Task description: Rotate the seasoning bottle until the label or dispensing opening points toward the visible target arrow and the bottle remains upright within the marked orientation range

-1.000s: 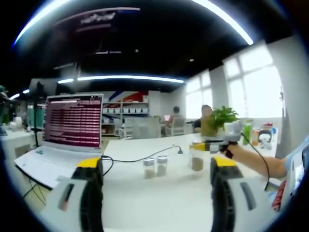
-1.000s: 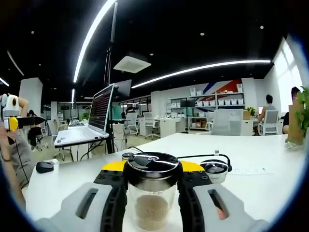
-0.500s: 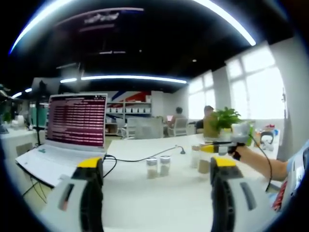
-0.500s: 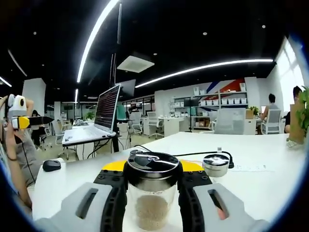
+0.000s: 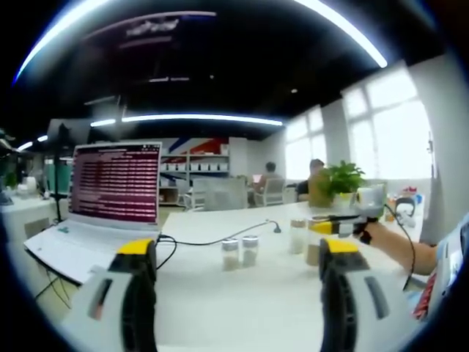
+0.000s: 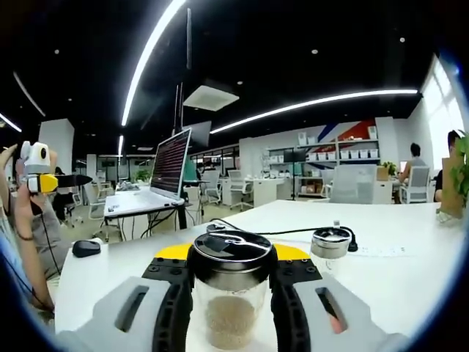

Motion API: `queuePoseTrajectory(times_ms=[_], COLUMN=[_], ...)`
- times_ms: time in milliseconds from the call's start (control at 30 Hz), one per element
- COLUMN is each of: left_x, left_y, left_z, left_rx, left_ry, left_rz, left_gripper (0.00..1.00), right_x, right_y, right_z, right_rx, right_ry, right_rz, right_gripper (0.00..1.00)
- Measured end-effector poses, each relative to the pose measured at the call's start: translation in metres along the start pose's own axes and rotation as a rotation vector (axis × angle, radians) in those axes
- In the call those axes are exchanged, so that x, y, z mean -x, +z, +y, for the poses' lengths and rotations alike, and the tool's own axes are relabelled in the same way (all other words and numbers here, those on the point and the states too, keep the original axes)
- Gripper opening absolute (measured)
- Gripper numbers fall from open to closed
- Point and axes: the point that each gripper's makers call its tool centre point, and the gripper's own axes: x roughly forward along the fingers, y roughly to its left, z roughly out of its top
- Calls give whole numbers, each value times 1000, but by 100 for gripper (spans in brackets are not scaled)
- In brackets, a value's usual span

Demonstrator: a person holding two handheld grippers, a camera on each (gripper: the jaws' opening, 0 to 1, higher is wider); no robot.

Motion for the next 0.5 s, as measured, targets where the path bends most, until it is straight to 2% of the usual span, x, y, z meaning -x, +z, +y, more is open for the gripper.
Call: queuePoseTrajectory(times_ms=[300,500], left_x=[1,0], left_y=[2,4], left_z=[4,3], left_rx=[2,-25], left_ry=[8,12], left_rz=[-3,-19], left_gripper=[98,100], right_x=[9,18], right_y=[-1,-4], right_z=[5,11], right_rx=[13,25], right_ry=[12,22], right_rz=[3,-4], right_gripper=[39,39])
